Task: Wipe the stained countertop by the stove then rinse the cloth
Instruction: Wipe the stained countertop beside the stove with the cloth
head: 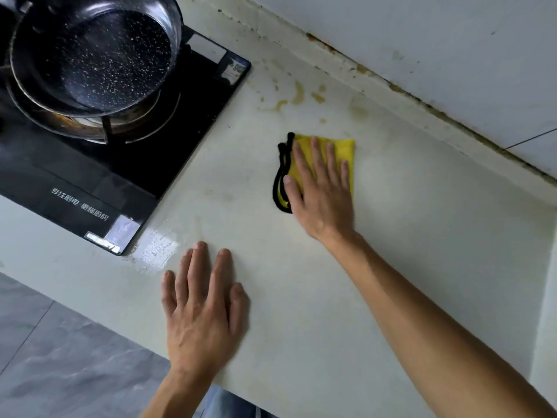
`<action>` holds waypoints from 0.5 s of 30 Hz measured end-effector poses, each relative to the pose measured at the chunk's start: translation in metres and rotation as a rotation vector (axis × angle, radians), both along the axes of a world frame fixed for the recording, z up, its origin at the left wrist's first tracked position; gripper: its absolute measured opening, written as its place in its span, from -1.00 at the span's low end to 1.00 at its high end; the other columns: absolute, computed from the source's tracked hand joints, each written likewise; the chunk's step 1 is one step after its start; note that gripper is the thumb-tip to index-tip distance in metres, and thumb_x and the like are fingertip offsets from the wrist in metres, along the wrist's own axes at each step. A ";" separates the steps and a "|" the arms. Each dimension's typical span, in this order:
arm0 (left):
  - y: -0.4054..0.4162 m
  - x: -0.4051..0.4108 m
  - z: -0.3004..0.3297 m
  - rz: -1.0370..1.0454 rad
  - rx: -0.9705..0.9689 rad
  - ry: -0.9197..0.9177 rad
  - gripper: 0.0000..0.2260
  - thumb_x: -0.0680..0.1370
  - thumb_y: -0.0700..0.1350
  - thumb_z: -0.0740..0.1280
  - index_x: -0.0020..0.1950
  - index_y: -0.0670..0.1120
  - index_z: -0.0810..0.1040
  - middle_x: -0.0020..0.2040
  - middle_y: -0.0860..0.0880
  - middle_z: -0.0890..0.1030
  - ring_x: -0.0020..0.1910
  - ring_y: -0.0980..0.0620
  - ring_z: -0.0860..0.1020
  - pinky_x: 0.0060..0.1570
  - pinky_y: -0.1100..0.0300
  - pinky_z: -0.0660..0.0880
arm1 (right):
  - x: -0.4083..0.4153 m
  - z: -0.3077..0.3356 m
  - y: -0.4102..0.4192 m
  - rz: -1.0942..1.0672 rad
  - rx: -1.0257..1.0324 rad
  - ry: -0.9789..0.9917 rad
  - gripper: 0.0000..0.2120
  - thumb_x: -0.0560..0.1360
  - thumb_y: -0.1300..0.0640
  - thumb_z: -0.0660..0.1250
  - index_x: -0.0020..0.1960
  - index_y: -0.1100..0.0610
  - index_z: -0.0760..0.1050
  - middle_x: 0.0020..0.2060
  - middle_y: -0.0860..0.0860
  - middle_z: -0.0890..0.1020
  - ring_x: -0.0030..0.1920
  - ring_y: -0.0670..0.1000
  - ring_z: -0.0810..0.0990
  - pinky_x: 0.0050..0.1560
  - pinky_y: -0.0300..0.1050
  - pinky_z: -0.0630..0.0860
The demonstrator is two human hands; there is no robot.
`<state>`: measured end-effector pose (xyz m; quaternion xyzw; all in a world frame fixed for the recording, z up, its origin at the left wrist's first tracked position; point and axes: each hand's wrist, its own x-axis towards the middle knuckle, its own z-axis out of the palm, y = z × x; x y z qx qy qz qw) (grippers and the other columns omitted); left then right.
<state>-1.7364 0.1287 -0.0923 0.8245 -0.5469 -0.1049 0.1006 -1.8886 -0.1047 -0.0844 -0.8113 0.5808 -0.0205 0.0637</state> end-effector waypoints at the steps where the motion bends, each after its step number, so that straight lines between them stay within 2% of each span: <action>1: 0.000 0.000 0.000 -0.003 0.002 0.002 -0.46 0.65 0.14 0.15 0.64 0.09 0.31 0.70 -0.09 0.20 0.69 -0.14 0.13 0.66 -0.23 0.01 | -0.005 -0.002 0.012 0.097 -0.003 0.005 -0.39 0.71 -0.24 -0.02 0.71 -0.07 0.08 0.72 0.04 0.09 0.71 0.16 0.02 0.67 0.25 -0.02; 4: 0.000 0.001 0.002 -0.008 0.014 0.009 -0.46 0.64 0.13 0.15 0.64 0.10 0.30 0.70 -0.10 0.19 0.70 -0.15 0.13 0.65 -0.24 0.01 | -0.048 -0.002 0.034 0.259 0.020 0.013 -0.40 0.71 -0.26 0.00 0.71 -0.10 0.11 0.71 0.00 0.10 0.71 0.12 0.03 0.66 0.25 0.03; 8: -0.002 -0.001 0.005 0.010 0.000 0.024 -0.46 0.62 0.10 0.18 0.63 0.10 0.32 0.69 -0.11 0.21 0.69 -0.15 0.13 0.66 -0.23 0.01 | -0.097 0.006 0.018 0.041 0.049 0.030 -0.37 0.69 -0.28 -0.05 0.70 -0.09 0.12 0.71 0.02 0.10 0.71 0.15 0.05 0.64 0.31 0.06; 12: -0.001 -0.001 0.002 0.002 -0.005 0.003 -0.46 0.64 0.11 0.15 0.64 0.11 0.30 0.70 -0.11 0.20 0.70 -0.14 0.12 0.66 -0.22 0.00 | -0.061 0.011 -0.008 -0.174 0.048 0.031 -0.34 0.67 -0.26 -0.10 0.72 -0.05 0.06 0.72 0.07 0.06 0.71 0.20 0.02 0.66 0.28 -0.05; 15: 0.000 0.000 -0.002 0.001 -0.034 -0.014 -0.47 0.64 0.13 0.15 0.63 0.12 0.30 0.69 -0.09 0.19 0.69 -0.15 0.13 0.66 -0.20 0.00 | -0.018 0.008 -0.005 -0.142 0.036 0.019 -0.36 0.69 -0.22 -0.04 0.72 -0.05 0.06 0.71 0.08 0.07 0.71 0.21 0.01 0.67 0.28 -0.07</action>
